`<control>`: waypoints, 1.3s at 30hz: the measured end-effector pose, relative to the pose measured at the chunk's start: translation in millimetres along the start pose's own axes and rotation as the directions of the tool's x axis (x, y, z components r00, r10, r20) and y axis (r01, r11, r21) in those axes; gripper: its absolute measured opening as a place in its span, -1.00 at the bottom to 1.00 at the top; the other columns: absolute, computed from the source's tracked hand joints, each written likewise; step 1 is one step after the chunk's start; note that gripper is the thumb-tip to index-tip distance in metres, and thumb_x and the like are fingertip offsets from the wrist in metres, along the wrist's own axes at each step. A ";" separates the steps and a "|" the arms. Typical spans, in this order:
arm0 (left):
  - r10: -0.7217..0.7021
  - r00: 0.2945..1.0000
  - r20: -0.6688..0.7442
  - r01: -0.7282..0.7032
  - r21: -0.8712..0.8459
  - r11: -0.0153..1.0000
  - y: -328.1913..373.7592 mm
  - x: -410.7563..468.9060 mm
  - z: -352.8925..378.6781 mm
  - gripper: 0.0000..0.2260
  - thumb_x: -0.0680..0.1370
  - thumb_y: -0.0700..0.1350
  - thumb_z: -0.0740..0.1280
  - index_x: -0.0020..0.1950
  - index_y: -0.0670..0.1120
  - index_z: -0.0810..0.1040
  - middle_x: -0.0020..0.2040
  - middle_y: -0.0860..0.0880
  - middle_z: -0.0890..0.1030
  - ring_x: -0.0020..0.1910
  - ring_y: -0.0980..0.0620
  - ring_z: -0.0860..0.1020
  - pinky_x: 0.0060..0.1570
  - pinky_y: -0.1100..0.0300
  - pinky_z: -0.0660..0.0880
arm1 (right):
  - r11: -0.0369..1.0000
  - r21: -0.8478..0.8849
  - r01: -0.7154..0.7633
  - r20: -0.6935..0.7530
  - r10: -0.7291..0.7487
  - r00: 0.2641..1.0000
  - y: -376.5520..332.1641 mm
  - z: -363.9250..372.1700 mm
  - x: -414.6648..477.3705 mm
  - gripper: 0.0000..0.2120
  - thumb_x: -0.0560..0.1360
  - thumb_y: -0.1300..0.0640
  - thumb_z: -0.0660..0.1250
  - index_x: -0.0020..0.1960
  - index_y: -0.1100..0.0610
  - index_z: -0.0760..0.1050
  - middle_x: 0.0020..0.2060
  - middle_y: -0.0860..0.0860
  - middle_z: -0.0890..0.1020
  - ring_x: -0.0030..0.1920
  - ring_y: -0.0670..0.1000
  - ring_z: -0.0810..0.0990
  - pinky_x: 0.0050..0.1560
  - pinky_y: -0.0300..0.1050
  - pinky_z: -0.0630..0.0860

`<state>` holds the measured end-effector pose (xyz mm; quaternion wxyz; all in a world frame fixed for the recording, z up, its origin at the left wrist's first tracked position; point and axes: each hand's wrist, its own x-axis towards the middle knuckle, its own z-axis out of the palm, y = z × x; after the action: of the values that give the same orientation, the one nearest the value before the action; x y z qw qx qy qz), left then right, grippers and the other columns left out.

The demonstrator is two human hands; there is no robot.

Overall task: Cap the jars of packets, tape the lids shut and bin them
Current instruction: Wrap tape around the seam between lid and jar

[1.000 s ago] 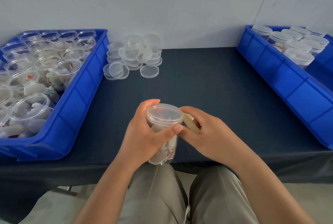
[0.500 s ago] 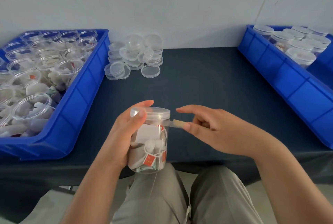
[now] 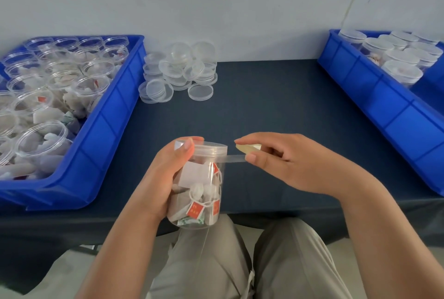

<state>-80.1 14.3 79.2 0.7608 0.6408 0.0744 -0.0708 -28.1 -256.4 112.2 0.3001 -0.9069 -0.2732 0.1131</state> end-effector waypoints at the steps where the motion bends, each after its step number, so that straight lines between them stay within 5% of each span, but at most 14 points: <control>1: 0.006 1.000 0.011 -0.006 0.001 1.000 0.7 -0.4 0.9 -0.33 0.32 0.44 0.50 0.27 0.04 0.68 0.12 -0.18 0.72 0.01 -0.14 0.72 -0.08 0.00 0.68 | 1.000 0.002 -0.008 0.002 0.008 1.000 0.5 -0.3 1.0 -0.60 0.57 -0.49 0.09 0.38 -0.54 0.34 0.00 -0.33 0.62 -0.03 -0.18 0.61 -0.16 -0.36 0.46; 7: -0.003 0.989 0.146 0.019 -0.111 0.994 0.5 -2.2 4.7 -0.32 0.27 0.47 0.57 0.22 0.06 0.74 0.16 -0.18 0.72 0.08 -0.16 0.72 0.00 -0.02 0.70 | 0.997 0.079 -0.017 0.055 0.013 0.998 -2.9 5.7 9.2 -0.61 0.58 -0.47 0.10 0.37 -0.51 0.40 -0.08 -0.20 0.62 -0.12 -0.15 0.59 -0.13 -0.40 0.46; 15: -0.031 0.984 0.177 0.047 -0.087 0.995 -6.6 5.8 3.5 -0.20 0.39 0.50 0.47 0.41 -0.04 0.64 0.32 -0.20 0.66 0.28 -0.21 0.66 0.16 -0.09 0.65 | 0.991 0.134 -0.009 0.044 0.003 0.999 -6.6 24.0 13.7 -0.64 0.62 -0.50 0.01 0.37 -0.58 0.35 0.14 -0.09 0.67 0.04 0.00 0.65 0.13 0.13 0.64; 21: 0.109 0.989 0.104 -0.121 0.119 0.985 -7.0 10.6 -0.1 -0.31 0.42 0.49 0.43 0.47 0.23 0.52 0.35 0.05 0.65 0.32 -0.04 0.65 0.27 -0.12 0.59 | 0.993 0.104 -0.056 -0.076 0.064 0.995 -8.0 34.4 6.7 -0.60 0.63 -0.46 0.08 0.39 -0.39 0.38 -0.13 -0.47 0.56 -0.10 -0.28 0.57 -0.21 -0.39 0.45; 24: 0.177 0.981 0.074 -0.192 0.423 0.886 -10.7 9.1 7.9 -0.30 0.30 0.50 0.46 0.39 0.34 0.46 0.23 0.28 0.62 0.20 0.19 0.65 0.12 0.14 0.62 | 0.994 0.079 -0.078 -0.094 0.085 0.992 -12.2 38.9 4.3 -0.58 0.64 -0.42 0.09 0.41 -0.31 0.41 -0.08 -0.43 0.59 -0.06 -0.26 0.58 -0.13 -0.34 0.47; 28: 0.302 0.953 -0.027 -0.251 0.489 0.835 -12.9 10.9 12.8 -0.29 0.27 0.40 0.52 0.40 0.29 0.50 0.20 0.30 0.63 0.18 0.23 0.64 0.07 0.22 0.63 | 0.993 0.067 -0.101 -0.138 0.109 0.984 -20.1 44.8 1.8 -0.50 0.62 -0.45 0.06 0.43 -0.27 0.42 0.10 -0.25 0.65 0.06 -0.17 0.61 0.08 -0.11 0.58; 33: 0.391 0.920 -0.024 -0.323 0.518 0.792 -13.1 12.8 19.2 -0.10 0.25 0.41 0.55 0.54 0.27 0.36 0.23 0.38 0.55 0.25 0.33 0.55 0.06 0.55 0.45 | 0.994 0.062 -0.091 -0.214 0.102 0.971 -23.4 50.9 0.9 -0.59 0.63 -0.35 0.14 0.40 -0.24 0.43 0.02 -0.22 0.65 -0.02 -0.14 0.60 -0.05 -0.15 0.56; 39: 0.430 0.902 -0.039 -0.335 0.565 0.754 -8.7 19.3 15.4 -0.27 0.26 0.44 0.50 0.40 0.37 0.43 0.21 0.43 0.54 0.20 0.36 0.55 -0.04 0.47 0.54 | 0.993 0.083 -0.082 -0.138 0.093 0.986 -18.8 46.0 -3.4 -0.54 0.58 -0.48 0.08 0.32 -0.23 0.23 -0.23 -0.19 0.48 -0.20 -0.21 0.54 -0.28 -0.26 0.40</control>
<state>-62.6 -2.6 69.5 0.5359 0.8352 -0.0188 0.1221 -56.0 -223.5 87.2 0.3482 -0.9115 -0.2067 0.0720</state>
